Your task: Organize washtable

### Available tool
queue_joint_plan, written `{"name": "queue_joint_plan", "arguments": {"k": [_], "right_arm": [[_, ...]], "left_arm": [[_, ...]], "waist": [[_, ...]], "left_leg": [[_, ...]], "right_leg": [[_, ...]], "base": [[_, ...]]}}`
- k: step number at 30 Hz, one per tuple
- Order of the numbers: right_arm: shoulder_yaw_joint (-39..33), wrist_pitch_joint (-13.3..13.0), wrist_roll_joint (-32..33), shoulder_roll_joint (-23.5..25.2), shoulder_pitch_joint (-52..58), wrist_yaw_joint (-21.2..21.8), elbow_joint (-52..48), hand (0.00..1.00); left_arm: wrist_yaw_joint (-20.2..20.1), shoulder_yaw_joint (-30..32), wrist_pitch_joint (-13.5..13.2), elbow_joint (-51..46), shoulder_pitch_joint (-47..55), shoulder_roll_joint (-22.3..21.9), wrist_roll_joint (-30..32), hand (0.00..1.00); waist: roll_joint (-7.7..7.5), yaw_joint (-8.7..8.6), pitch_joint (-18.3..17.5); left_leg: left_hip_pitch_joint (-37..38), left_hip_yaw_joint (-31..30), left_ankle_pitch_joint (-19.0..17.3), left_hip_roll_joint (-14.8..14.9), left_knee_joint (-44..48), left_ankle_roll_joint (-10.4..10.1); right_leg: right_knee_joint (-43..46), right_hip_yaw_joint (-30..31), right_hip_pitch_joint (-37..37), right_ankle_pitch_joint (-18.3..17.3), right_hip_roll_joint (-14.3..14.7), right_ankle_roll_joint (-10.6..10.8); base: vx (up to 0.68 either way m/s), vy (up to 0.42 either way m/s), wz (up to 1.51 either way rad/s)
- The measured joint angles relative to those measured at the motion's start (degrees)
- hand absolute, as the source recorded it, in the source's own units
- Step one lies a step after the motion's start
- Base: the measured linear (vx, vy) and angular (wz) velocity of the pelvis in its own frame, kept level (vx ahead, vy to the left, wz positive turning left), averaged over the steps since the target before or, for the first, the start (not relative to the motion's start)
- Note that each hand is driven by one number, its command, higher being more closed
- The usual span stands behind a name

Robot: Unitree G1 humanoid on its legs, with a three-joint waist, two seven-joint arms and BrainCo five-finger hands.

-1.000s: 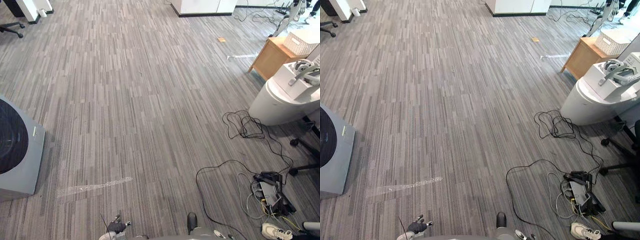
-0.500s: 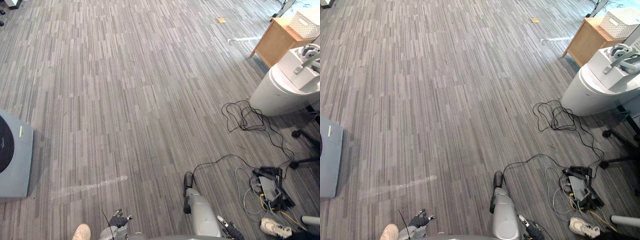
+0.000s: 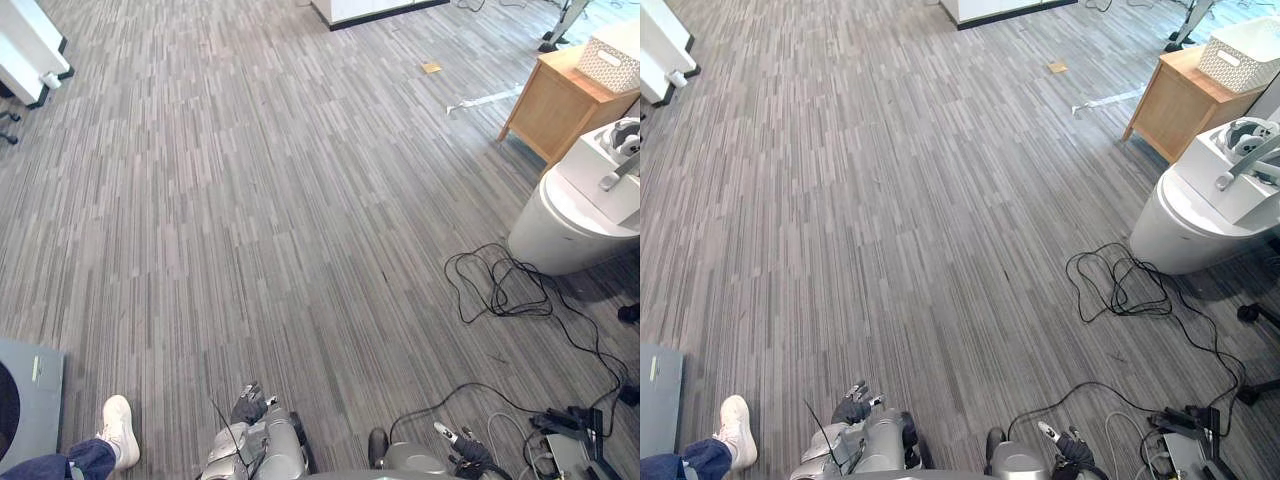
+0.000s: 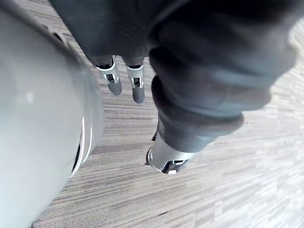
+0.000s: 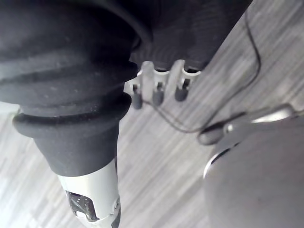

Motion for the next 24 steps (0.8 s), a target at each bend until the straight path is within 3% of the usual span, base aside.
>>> {"name": "queue_joint_plan", "arguments": {"k": [1, 2, 3, 4, 5, 6, 8, 9, 10, 11, 12, 13, 15, 17, 18, 19, 21, 23, 24], "right_arm": [[0.58, -0.08, -1.25, -0.51, -0.05, -0.01, 0.12, 0.0], [2.04, -0.07, -2.92, -1.41, -0.3, -0.02, 0.15, 0.0], [3.02, -0.03, -4.38, -1.96, -0.35, 0.0, 0.21, 0.0], [4.41, 0.02, -6.45, -1.46, -0.35, -0.02, 0.83, 0.0], [4.64, 0.03, -7.59, -0.77, 0.02, 0.08, 1.23, 0.0], [4.48, 0.07, -9.11, 0.32, 0.02, 0.23, 2.31, 0.0], [4.52, 0.07, -10.25, 0.82, 0.49, 0.77, 2.32, 0.0], [4.38, 0.22, -10.29, 1.18, 0.91, 1.05, 2.36, 0.0], [4.31, 0.51, -10.19, 1.52, 1.36, 1.07, 2.28, 0.0], [4.02, 0.8, -9.92, 2.05, 1.95, 1.07, 2.07, 0.0], [3.44, 0.64, -9.54, 1.98, 2.12, 0.85, 1.62, 0.0], [3.14, 0.57, -9.41, 2.04, 2.13, 0.8, 1.61, 0.0], [1.86, -0.44, -7.84, 2.39, 3.6, 0.55, -1.13, 0.0], [1.9, -0.59, -6.79, 2.21, 4.21, 0.1, -3.38, 0.0], [1.88, -0.64, -6.1, 2.29, 4.58, -0.06, -3.99, 0.0], [0.98, -0.68, -4.95, 2.47, 4.93, -0.06, -4.27, 0.0], [0.3, -0.3, -4.84, 2.63, 5.64, -0.13, -4.4, 0.0], [-0.77, -0.11, -4.71, 2.87, 6.28, -0.2, -4.24, 0.0], [-0.74, 0.14, -4.1, 3.43, 7.18, -0.12, -4.34, 0.0]], "left_arm": [[0.56, -0.86, -0.32, -0.01, 0.04, -0.12, 0.17, 0.0], [0.55, -0.9, -0.32, -0.12, 0.31, -0.24, 0.65, 0.0], [0.51, -0.89, -0.33, -0.18, 0.52, -0.19, 1.11, 0.0], [0.54, -0.82, -0.33, -0.2, 0.55, 0.76, 1.9, 0.0], [0.53, -0.78, -0.38, -0.26, 0.67, 1.17, 2.13, 0.0], [0.65, -0.49, -0.34, -0.08, 0.81, 1.99, 2.37, 0.0], [0.68, -0.35, -0.33, 0.33, 1.11, 2.28, 3.65, 0.0], [0.68, -0.51, -0.12, 0.5, 1.11, 2.7, 4.44, 0.0], [0.73, -0.63, -0.02, 0.67, 1.1, 2.9, 4.47, 0.0], [0.96, -0.87, 0.27, 1.01, 1.13, 3.06, 4.59, 0.0], [1.45, -2.36, 0.51, 1.64, 1.19, 3.23, 5.65, 0.0], [1.73, -3.23, 0.8, 1.9, 1.14, 3.19, 6.33, 0.0], [1.68, -6.68, 0.98, 3.25, 1.16, 2.36, 8.25, 0.0], [1.51, -7.88, 1.06, 4.54, 1.05, 1.88, 9.0, 0.0], [1.13, -8.02, 1.3, 5.59, 0.99, 1.41, 9.11, 0.0], [0.52, -7.93, 1.55, 5.69, 0.94, 0.98, 9.48, 0.0], [0.18, -4.93, 1.92, 5.61, 1.16, -0.76, 10.27, 0.0], [-0.36, -0.69, 1.98, 5.31, 1.89, -1.41, 10.59, 0.0], [-0.64, 2.78, 2.08, 5.1, 2.32, -2.05, 10.32, 0.0]], "waist": [[0.57, 0.11, -0.08], [1.47, 0.3, -0.61], [1.88, 0.58, -0.97], [0.15, 1.5, -1.73], [-0.61, 1.82, -2.86], [-2.78, 1.9, -4.21], [-4.21, 1.83, -5.7], [-5.36, 1.51, -6.16], [-6.09, 1.29, -6.39], [-7.1, 0.73, -6.37], [-6.66, -0.28, -5.89], [-6.74, -0.52, -5.86], [-5.1, -1.81, -5.54], [-4.18, -2.74, -5.14], [-3.83, -3.84, -5.11], [-3.55, -4.06, -4.97], [-2.64, -3.89, -4.8], [-2.9, -3.95, -4.99], [-3.49, -4.13, -5.42]], "left_leg": [[-0.55, -0.1, 2.84, -0.42, -10.64, -0.97], [-2.59, 0.02, 3.3, 0.72, -14.77, -1.45], [-3.66, 0.18, 5.16, 1.63, -14.86, 0.43], [-3.96, 1.22, 11.21, 1.36, -12.15, 3.8], [-4.2, 2.48, 12.01, 0.76, -10.79, 4.79], [-4.66, 3.26, 11.78, -0.94, -8.47, 5.69], [-3.92, 3.47, 11.29, -4.18, -8.2, 9.18], [-2.09, 3.84, 9.13, -6.62, -7.5, 11.84], [-0.88, 3.9, 7.2, -8.06, -6.92, 12.56], [2.52, 3.1, 4.34, -10.94, -6.73, 13.61], [6.45, 1.24, 2.33, -13.34, -7.56, 13.93], [8.67, 0.47, 1.42, -14.25, -8.24, 14.26], [17.76, -3.94, -0.71, -15.92, -12.84, 15.3], [22.88, -6.35, -1.28, -15.49, -14.93, 15.63], [26.11, -8.68, -2.4, -15.13, -16.0, 15.74], [27.97, -10.41, -3.53, -14.82, -16.5, 15.85], [32.47, -13.48, -6.45, -13.61, -18.37, 14.58], [36.25, -14.81, -8.85, -12.76, -19.26, 12.19], [37.79, -15.62, -10.15, -12.05, -16.28, 10.22]], "right_leg": [[-0.99, 1.14, 1.88, -1.11, 0.42, 0.81], [-1.54, 2.46, 2.99, -2.67, 1.29, 1.88], [-1.24, 3.41, 3.97, -4.16, 1.67, 2.58], [-0.44, 5.01, 4.91, -6.33, -0.23, 3.65], [0.09, 5.49, 4.75, -7.13, -1.75, 4.06], [2.44, 6.03, 3.95, -7.89, -4.12, 4.49], [12.98, 6.56, -0.95, -7.91, -7.08, 4.61], [24.06, 7.78, -4.36, -7.34, -8.73, 5.58], [30.85, 9.05, -6.38, -5.55, -9.7, 7.96], [42.91, 13.31, -10.21, 2.41, -10.08, 12.81], [53.36, 16.23, -13.38, 5.64, -9.06, 16.17], [57.35, 16.65, -14.98, 4.95, -8.52, 16.21], [62.49, 11.16, -22.43, -2.66, -7.94, 9.85], [57.59, 8.73, -26.93, -6.74, -6.05, 8.02], [49.36, 8.79, -29.74, -7.75, -4.55, 7.66], [41.86, 9.5, -31.75, -7.18, -3.72, 7.48], [16.99, 9.71, -33.56, 0.43, -3.5, 6.85], [13.32, 8.79, -34.45, 2.06, -3.69, 5.66], [17.26, 8.79, -34.31, 7.49, -3.43, 4.43]], "base": [[0.36, 0.183, -0.47], [0.46, 0.286, -0.57], [0.53, 0.353, -0.67], [0.47, 0.319, -0.57], [0.54, 0.284, -0.52], [0.57, 0.266, -0.3], [0.6, 0.282, -0.08], [0.51, 0.24, 0.19], [0.64, 0.306, 0.47], [0.63, 0.286, 0.69], [0.61, 0.267, 0.72], [0.7, 0.234, 0.68], [0.65, 0.156, 0.7], [0.49, 0.037, 0.8], [0.75, -0.013, 1.01], [0.78, -0.071, 1.18], [0.82, -0.154, 1.23], [0.77, -0.222, 0.99], [0.82, -0.301, 0.89]]}}
